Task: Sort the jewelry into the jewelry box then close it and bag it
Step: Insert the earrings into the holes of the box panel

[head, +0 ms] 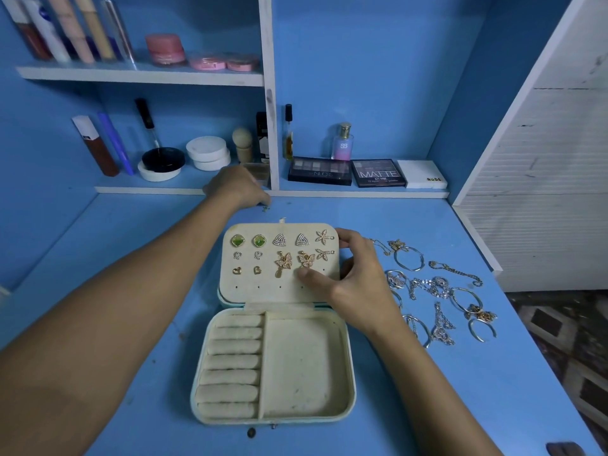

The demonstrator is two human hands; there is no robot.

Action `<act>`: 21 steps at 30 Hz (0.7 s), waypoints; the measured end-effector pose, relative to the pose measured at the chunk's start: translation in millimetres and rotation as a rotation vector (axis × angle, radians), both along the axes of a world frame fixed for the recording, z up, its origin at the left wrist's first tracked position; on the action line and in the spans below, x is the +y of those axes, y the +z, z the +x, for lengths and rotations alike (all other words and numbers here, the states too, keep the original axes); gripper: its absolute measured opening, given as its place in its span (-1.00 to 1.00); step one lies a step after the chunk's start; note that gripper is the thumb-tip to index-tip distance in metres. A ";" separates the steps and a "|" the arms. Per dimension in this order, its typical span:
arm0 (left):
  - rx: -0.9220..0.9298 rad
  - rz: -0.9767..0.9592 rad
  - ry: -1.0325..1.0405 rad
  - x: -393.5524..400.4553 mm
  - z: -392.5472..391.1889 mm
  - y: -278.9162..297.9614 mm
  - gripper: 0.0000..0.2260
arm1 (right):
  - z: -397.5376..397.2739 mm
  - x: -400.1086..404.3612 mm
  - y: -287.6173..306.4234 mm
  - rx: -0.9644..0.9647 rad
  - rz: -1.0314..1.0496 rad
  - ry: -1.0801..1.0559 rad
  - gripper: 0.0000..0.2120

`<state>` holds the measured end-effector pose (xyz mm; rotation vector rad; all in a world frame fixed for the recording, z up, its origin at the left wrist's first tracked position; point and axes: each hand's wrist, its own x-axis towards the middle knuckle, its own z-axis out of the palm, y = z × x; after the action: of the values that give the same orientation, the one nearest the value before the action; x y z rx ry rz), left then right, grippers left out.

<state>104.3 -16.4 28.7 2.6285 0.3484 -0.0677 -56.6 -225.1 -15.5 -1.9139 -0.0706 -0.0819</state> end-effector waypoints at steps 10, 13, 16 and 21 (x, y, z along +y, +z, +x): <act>-0.015 0.022 -0.047 2.2 3.6 -1.2 -0.86 | -0.3 -0.6 0.9 0.000 -0.007 0.003 -0.41; -0.049 0.063 -0.084 2.0 3.6 -3.2 -0.91 | -0.1 -0.8 0.7 -0.003 -0.009 0.004 -0.43; -0.058 0.080 -0.106 1.6 3.7 -5.5 -0.91 | 0.3 -0.9 0.5 -0.004 -0.012 0.006 -0.42; -0.072 0.081 -0.112 1.7 2.5 -8.4 -0.89 | -0.3 -0.7 0.9 -0.009 -0.010 0.009 -0.41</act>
<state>106.8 -14.7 20.2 2.7207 0.1830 0.0036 -56.9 -225.8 -14.7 -1.9233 -0.0860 -0.0844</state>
